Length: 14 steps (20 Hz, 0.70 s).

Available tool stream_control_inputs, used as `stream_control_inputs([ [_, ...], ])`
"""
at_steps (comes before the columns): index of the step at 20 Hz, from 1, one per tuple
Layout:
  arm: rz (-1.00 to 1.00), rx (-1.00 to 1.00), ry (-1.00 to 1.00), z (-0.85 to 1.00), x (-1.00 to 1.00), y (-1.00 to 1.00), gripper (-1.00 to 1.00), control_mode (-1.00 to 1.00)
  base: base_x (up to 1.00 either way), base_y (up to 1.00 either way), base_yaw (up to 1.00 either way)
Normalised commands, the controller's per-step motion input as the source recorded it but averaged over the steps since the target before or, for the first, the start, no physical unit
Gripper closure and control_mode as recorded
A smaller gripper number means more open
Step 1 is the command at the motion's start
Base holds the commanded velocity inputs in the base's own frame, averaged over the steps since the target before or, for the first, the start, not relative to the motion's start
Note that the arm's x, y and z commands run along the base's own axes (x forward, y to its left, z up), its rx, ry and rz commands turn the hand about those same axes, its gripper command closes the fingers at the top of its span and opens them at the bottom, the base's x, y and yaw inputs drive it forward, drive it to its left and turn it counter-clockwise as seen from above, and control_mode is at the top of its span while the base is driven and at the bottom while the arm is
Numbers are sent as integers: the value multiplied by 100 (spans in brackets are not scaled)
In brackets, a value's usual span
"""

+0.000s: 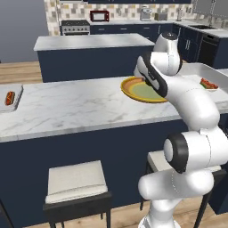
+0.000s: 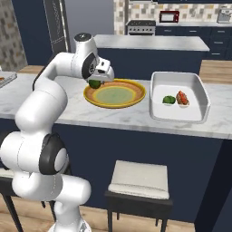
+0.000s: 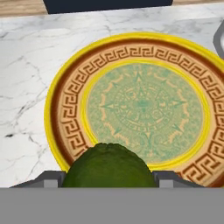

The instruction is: Place one cooked food and one vegetable from the large plate to each tupperware container.

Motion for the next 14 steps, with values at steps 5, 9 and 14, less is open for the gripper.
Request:
stream_control_inputs([
  [5,0,0,0,0,0,0,100,100,-47,5,0],
  [9,0,0,0,0,0,0,100,100,-62,44,1],
  [14,0,0,0,0,0,0,100,100,-16,86,6],
])
